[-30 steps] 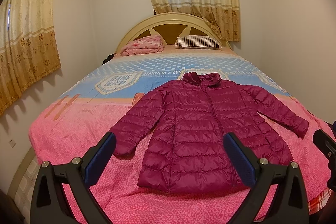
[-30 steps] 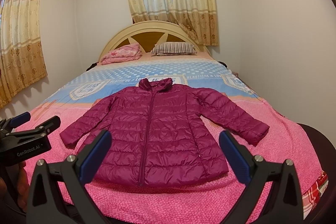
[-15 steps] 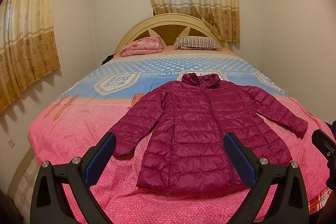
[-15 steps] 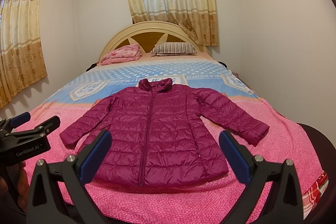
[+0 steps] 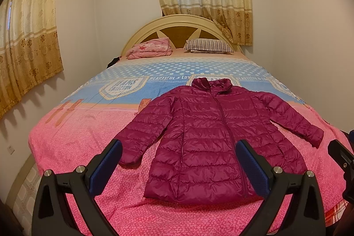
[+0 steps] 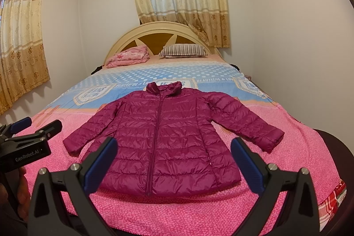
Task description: Fold large clothes
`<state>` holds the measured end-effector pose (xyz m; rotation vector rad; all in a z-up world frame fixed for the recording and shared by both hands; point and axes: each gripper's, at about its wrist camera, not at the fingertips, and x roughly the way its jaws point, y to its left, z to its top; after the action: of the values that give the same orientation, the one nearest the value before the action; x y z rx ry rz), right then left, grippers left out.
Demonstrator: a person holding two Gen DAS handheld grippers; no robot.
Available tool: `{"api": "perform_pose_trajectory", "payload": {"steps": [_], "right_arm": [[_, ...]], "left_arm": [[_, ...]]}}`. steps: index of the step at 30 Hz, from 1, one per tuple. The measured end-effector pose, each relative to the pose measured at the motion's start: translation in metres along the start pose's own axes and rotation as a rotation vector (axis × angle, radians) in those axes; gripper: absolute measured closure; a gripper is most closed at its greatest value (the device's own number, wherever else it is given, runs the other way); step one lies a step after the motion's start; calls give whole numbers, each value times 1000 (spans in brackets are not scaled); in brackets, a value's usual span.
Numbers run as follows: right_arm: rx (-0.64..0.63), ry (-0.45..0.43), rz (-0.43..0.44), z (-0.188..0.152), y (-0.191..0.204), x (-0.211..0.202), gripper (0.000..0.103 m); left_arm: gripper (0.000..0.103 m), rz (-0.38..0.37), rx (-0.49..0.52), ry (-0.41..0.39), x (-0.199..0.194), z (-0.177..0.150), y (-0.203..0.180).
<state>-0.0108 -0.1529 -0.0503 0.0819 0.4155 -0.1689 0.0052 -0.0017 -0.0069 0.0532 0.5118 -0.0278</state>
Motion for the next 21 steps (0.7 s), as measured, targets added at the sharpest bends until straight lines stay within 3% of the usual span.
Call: {"api": "perform_pose_trajectory", "payload": {"steps": [21], "right_arm": [[2,4,2,-3,2,2,0]], "left_arm": [[1,-5,-5,5,2,-1,7]]}}
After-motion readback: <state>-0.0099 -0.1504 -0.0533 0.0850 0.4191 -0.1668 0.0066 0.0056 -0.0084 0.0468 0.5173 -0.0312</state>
